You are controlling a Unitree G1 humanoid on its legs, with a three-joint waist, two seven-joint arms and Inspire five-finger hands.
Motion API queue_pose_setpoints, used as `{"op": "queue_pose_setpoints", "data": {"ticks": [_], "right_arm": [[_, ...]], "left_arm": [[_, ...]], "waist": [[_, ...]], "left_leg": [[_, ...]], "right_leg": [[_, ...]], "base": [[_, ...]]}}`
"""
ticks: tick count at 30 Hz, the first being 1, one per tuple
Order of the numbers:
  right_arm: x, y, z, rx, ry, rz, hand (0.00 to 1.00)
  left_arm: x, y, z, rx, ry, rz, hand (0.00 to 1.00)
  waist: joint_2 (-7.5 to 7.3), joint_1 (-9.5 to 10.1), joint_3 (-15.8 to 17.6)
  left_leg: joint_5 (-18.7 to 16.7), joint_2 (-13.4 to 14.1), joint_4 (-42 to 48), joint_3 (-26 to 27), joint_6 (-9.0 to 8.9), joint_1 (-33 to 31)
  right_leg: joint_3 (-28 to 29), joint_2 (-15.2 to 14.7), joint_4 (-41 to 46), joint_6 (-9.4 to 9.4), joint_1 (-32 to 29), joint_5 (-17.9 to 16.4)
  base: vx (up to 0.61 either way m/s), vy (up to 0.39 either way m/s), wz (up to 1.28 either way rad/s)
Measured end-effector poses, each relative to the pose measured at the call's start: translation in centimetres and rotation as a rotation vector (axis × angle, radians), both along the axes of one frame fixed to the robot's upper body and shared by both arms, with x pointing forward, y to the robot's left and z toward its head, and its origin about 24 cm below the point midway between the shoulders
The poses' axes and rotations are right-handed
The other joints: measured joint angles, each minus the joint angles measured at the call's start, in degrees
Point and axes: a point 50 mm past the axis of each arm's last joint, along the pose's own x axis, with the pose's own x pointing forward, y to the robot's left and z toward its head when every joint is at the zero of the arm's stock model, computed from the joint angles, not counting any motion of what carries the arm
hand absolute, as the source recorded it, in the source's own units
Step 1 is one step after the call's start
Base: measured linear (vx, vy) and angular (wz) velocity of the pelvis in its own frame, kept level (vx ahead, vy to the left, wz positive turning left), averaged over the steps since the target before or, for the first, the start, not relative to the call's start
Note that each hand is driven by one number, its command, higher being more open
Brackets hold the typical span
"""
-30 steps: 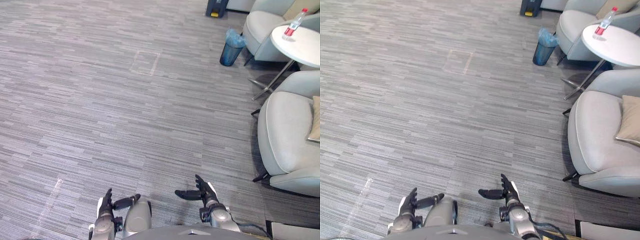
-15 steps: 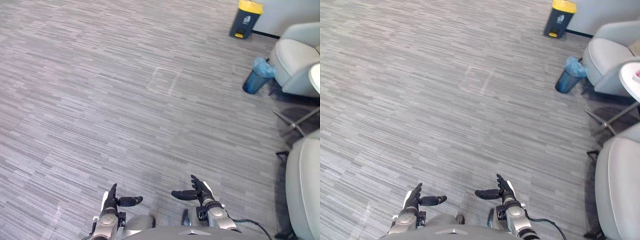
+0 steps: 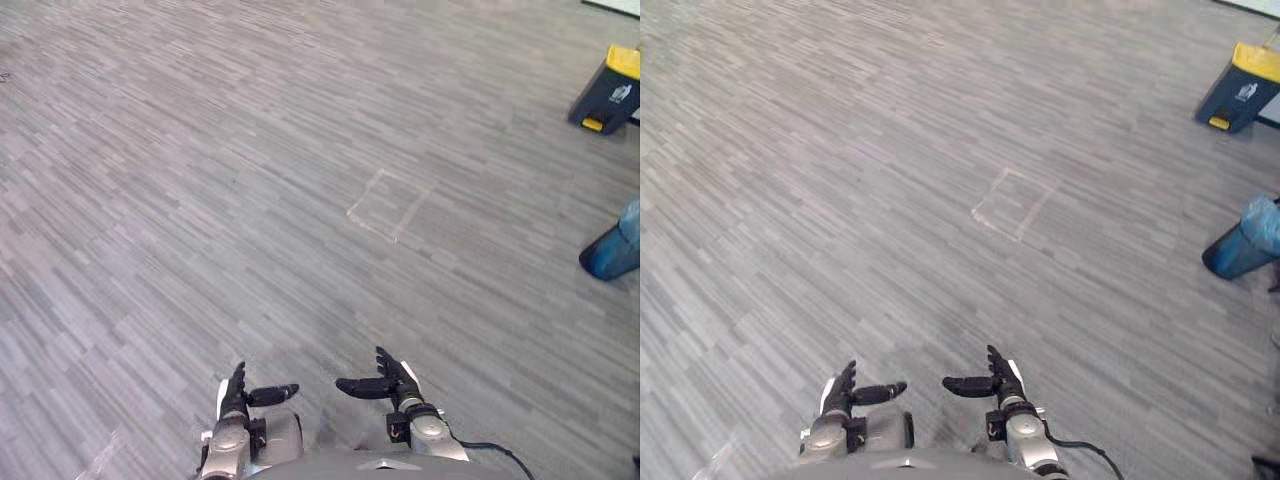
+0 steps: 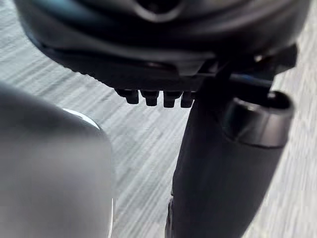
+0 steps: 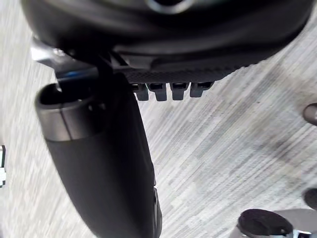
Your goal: Organize the slippers on the shoe rack
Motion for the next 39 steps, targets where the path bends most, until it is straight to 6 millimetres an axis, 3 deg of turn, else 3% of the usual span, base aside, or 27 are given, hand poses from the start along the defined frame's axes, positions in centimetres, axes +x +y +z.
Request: {"op": "queue_pose_setpoints", "data": {"ticks": [1, 2, 3, 4, 7, 10, 11, 12, 14, 16, 18, 19, 20, 23, 24, 25, 26, 27, 28, 30, 31, 33, 34, 36, 37, 38, 39], "right_arm": [[0.1, -0.2, 0.0, -0.008, 0.0, -0.005, 1.0], [-0.2, -0.6, -0.2, -0.02, 0.011, -0.006, 1.0], [-0.6, -0.7, -0.6, -0.025, 0.04, -0.002, 1.0], [-0.9, -0.5, -0.8, -0.023, 0.055, -0.001, 1.0], [-1.1, -0.8, -1.0, -0.031, 0.068, -0.004, 1.0], [-1.6, -1.2, -1.3, -0.041, 0.092, -0.01, 1.0], [-1.5, -1.3, -1.3, -0.047, 0.093, 0.004, 1.0], [-1.1, -1.2, -1.2, -0.048, 0.078, 0.016, 1.0], [-0.7, -1.0, -0.9, -0.045, 0.056, 0.032, 1.0], [-0.2, -0.8, -0.6, -0.042, 0.031, 0.047, 1.0], [0.6, -0.3, -0.2, -0.04, -0.002, 0.071, 1.0], [0.6, -0.3, -0.2, -0.04, 0.002, 0.072, 1.0], [0.5, -0.6, -0.5, -0.055, 0.02, 0.076, 1.0], [1.1, -1.3, -0.3, -0.063, 0.011, 0.041, 1.0], [0.6, -1.6, -0.5, -0.066, 0.027, 0.025, 1.0], [0.2, -1.6, -0.6, -0.064, 0.034, 0.023, 1.0], [-0.2, -1.6, -0.6, -0.061, 0.037, 0.018, 1.0], [-0.5, -1.5, -0.6, -0.058, 0.042, 0.019, 1.0], [-1.0, -0.8, -0.8, -0.04, 0.055, 0.019, 1.0], [-1.1, 0.0, -0.8, -0.018, 0.061, 0.016, 1.0], [-0.8, 0.3, -0.6, -0.008, 0.052, 0.016, 1.0], [-0.4, 0.3, -0.5, -0.009, 0.043, 0.017, 1.0], [0.0, 0.2, -0.4, -0.012, 0.034, 0.008, 1.0], [0.0, -0.3, -0.4, -0.019, 0.034, -0.013, 1.0], [-0.1, -0.6, -0.5, -0.03, 0.036, -0.013, 1.0], [-0.2, -0.5, -0.7, -0.033, 0.053, -0.013, 1.0], [-0.4, -0.3, -0.8, -0.032, 0.065, -0.013, 1.0]], "left_arm": [[0.2, 0.0, 0.1, 0.002, -0.007, -0.001, 1.0], [0.3, -0.2, 0.1, -0.001, -0.012, 0.0, 1.0], [0.4, -0.1, 0.1, 0.007, -0.014, -0.01, 1.0], [0.8, 0.2, 0.3, 0.022, -0.02, -0.025, 1.0], [0.8, 0.0, 0.1, 0.025, -0.002, -0.056, 1.0], [0.0, 0.3, -0.4, 0.036, 0.051, -0.06, 1.0], [-0.7, 0.2, -0.8, 0.04, 0.08, -0.069, 1.0], [-1.0, 0.2, -0.9, 0.041, 0.09, -0.076, 1.0], [-1.1, -0.1, -1.0, 0.039, 0.095, -0.089, 1.0], [-1.2, -0.2, -1.0, 0.034, 0.096, -0.09, 1.0], [-1.4, -0.1, -1.1, 0.031, 0.106, -0.099, 1.0], [-1.6, -0.1, -1.2, 0.033, 0.111, -0.1, 1.0], [-2.0, -0.3, -1.5, 0.025, 0.134, -0.094, 1.0], [-2.0, -0.9, -1.6, -0.003, 0.137, -0.1, 1.0], [-2.2, -1.1, -1.7, -0.013, 0.138, -0.088, 1.0], [-2.3, -1.2, -1.7, -0.026, 0.136, -0.063, 1.0], [-2.3, -1.3, -1.7, -0.038, 0.129, -0.039, 1.0], [-2.3, -1.1, -1.5, -0.042, 0.116, -0.013, 1.0], [-2.3, -0.6, -1.2, -0.043, 0.085, 0.035, 1.0], [-1.9, -0.1, -0.8, -0.027, 0.06, 0.037, 1.0], [-1.5, 0.1, -0.6, -0.024, 0.043, 0.038, 1.0], [-1.3, 0.1, -0.5, -0.022, 0.035, 0.038, 1.0], [-0.9, 0.1, -0.4, -0.02, 0.024, 0.04, 1.0], [-0.7, 0.1, -0.3, -0.02, 0.014, 0.058, 1.0], [-0.9, -0.2, -0.4, -0.03, 0.019, 0.074, 1.0], [-0.9, 0.4, -0.5, -0.026, 0.026, 0.089, 1.0], [-0.6, 0.8, -0.4, -0.016, 0.025, 0.093, 1.0]], "waist": [[-0.01, 0.31, 0.1], [0.63, 0.36, 0.1], [-0.62, 0.53, -0.1], [-2.11, 0.07, -0.6], [-2.53, 0.24, -0.8], [-3.02, -0.17, -0.3], [-2.09, -0.77, 0.1], [-1.58, -1.32, 0.2], [-0.58, -2.67, 0.4], [-0.73, -2.73, 0.4], [-1.89, -3.35, 0.5], [-1.99, -3.37, 0.5], [-1.0, -3.26, -0.1], [-0.53, -3.31, 0.0], [0.37, -3.31, -0.5], [1.38, -3.38, -0.7], [2.28, -3.31, -1.0], [2.56, -2.97, -1.0], [2.83, -2.74, -1.1], [1.37, -1.94, -1.3], [0.43, -0.85, -1.6], [0.13, -0.6, -1.4], [-0.29, -0.21, -0.9], [-0.36, 0.62, -0.8], [0.59, 0.74, -1.0], [-0.48, 0.43, -0.6], [-1.37, 0.2, -0.9]], "left_leg": [[2.3, -0.9, -8.8, -0.5, 0.14, -1.4], [10.8, -1.8, -18.7, -1.9, 0.52, -1.8], [15.0, -3.3, -20.2, -2.1, 1.44, -0.4], [14.4, -5.0, -21.2, -2.1, 2.31, 0.3], [9.5, -6.3, -18.8, -1.6, 3.71, 1.5], [5.7, -9.1, -23.0, 0.1, 5.46, 11.1], [5.0, -9.3, -26.7, -0.1, 5.97, 17.8], [5.0, -9.0, -29.3, -0.6, 5.97, 21.1], [4.9, -7.5, -33.5, -2.1, 5.88, 26.3], [4.8, -6.3, -35.1, -2.4, 5.92, 28.5], [3.1, -5.7, -37.8, -3.4, 4.17, 32.3], [2.6, -5.8, -38.4, -3.7, 3.56, 33.1], [2.3, -4.1, -39.4, -5.1, 3.02, 35.5], [5.5, -5.3, -36.7, -6.4, 0.32, 35.7], [6.0, -4.9, -27.7, -8.5, -0.64, 33.2], [7.7, -3.8, -16.8, -10.2, -4.72, 28.6], [10.9, -2.4, -6.0, -11.5, -10.79, 23.9], [12.4, -0.8, 2.7, -11.4, -12.62, 19.9], [11.3, 2.9, 15.7, -8.6, -11.82, 13.4], [8.1, 4.7, 16.6, -3.8, -8.19, 9.1], [4.7, 4.7, 9.3, -0.1, -4.54, 6.4], [3.3, 3.9, 3.4, 0.1, -3.5, 5.4], [3.2, 1.7, -6.4, -1.7, -2.94, 4.0], [7.9, -1.9, -24.0, -9.0, -3.06, 3.9], [14.5, -2.1, -28.7, -12.0, -4.4, 4.3], [17.0, -3.4, -26.8, -11.0, -3.32, 5.3], [15.7, -4.1, -26.4, -10.5, -2.52, 5.7]], "right_leg": [[0.2, -1.0, -0.5, 0.47, 1.5, -0.1], [0.6, -1.2, -0.7, 1.91, 3.2, -0.4], [1.6, -2.9, -0.9, 3.01, 4.9, -0.8], [2.0, -4.3, -0.5, 4.23, 4.8, 0.7], [5.2, -6.1, 6.9, 7.94, 2.8, 3.7], [7.6, -11.4, 36.1, 8.22, -7.3, 10.3], [6.7, -11.4, 48.4, 5.07, -13.0, 5.7], [5.5, -10.6, 49.9, 4.1, -15.1, 3.8], [2.6, -7.0, 45.6, 2.3, -20.0, -0.2], [1.1, -4.8, 36.5, 2.61, -25.0, -1.0], [-3.2, -4.3, 14.0, 4.83, -28.4, 5.3], [-4.0, -4.4, 11.5, 3.91, -28.3, 11.1], [-5.5, -3.3, 12.2, 0.11, -27.3, 13.8], [-6.2, -6.0, 21.9, -1.4, -29.5, 6.1], [-6.9, -4.8, 19.7, -1.33, -26.4, 3.4], [-7.3, -3.4, 16.5, -0.91, -23.4, 3.1], [-7.6, -1.8, 13.2, -1.07, -20.3, 3.4], [-7.5, -0.2, 10.9, -1.42, -18.0, 3.6], [-6.6, 2.4, 7.2, -2.21, -12.5, 3.1], [-4.3, 3.2, 3.8, -2.39, -8.1, 3.0], [-1.3, 2.8, 1.7, -1.75, -5.7, 3.4], [0.4, 2.4, 0.7, -1.66, -4.4, 3.4], [2.9, 1.3, -0.4, -1.62, -2.7, 3.4], [6.2, -0.6, -0.6, 0.08, -0.8, 2.6], [7.8, -0.4, -0.6, 1.9, 0.0, 1.6], [9.4, -2.5, -0.9, 3.9, 1.5, 0.3], [10.0, -3.5, -0.9, 4.81, 1.3, 0.9]], "base": [[0.53, 0.193, -0.39], [0.66, 0.249, -0.31], [0.69, 0.247, 0.03], [0.57, 0.195, 0.21], [0.48, 0.208, 0.12], [0.6, 0.193, -0.11], [0.71, 0.142, -0.07], [0.49, 0.069, 0.13], [0.46, -0.017, 0.35], [0.45, -0.098, 0.34], [0.47, -0.149, 0.41], [0.66, -0.241, 0.23], [0.58, -0.224, 0.01], [0.52, -0.228, -0.07], [0.52, -0.233, -0.05], [0.71, -0.291, -0.03], [0.48, -0.168, -0.04], [0.56, -0.141, -0.28], [0.37, -0.084, -0.42], [0.45, -0.046, -0.72], [0.54, -0.002, -0.92], [0.45, 0.099, -0.77], [0.44, 0.197, -0.97], [0.45, 0.269, -1.14], [0.46, 0.315, -0.96], [0.44, 0.305, -0.71], [0.42, 0.288, -0.43]]}}
